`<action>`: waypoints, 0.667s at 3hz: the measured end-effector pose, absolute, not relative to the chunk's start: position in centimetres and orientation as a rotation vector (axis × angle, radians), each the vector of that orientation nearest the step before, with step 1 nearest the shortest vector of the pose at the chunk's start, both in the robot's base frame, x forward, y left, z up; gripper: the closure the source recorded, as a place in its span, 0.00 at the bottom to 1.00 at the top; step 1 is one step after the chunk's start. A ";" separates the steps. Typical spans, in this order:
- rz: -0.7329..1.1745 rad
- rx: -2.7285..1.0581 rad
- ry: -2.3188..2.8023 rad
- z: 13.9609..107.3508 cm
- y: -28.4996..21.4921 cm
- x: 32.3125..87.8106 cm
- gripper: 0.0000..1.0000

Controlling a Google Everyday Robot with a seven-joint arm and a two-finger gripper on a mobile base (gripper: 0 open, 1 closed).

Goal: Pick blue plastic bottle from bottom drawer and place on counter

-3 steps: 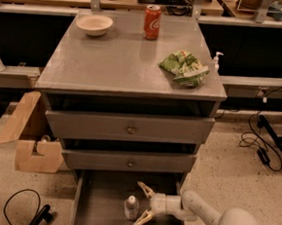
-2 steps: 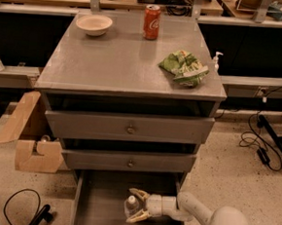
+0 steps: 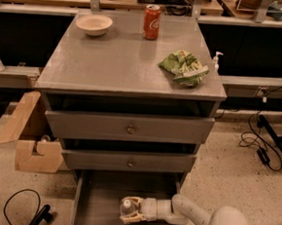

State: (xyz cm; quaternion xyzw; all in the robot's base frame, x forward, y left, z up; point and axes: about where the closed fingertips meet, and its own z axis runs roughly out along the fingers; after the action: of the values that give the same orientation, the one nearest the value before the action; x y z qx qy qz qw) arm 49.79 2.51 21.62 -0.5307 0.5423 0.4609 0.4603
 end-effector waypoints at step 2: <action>1.152 -1.305 1.412 32.8 1.7 49.0 1.00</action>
Offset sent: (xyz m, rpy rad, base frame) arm -0.0372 -0.0214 0.2526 -0.0464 0.0797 0.0600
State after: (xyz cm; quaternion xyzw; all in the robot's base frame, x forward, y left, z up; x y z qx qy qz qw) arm 48.99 1.68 32.81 -0.5242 0.5671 0.4628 0.4353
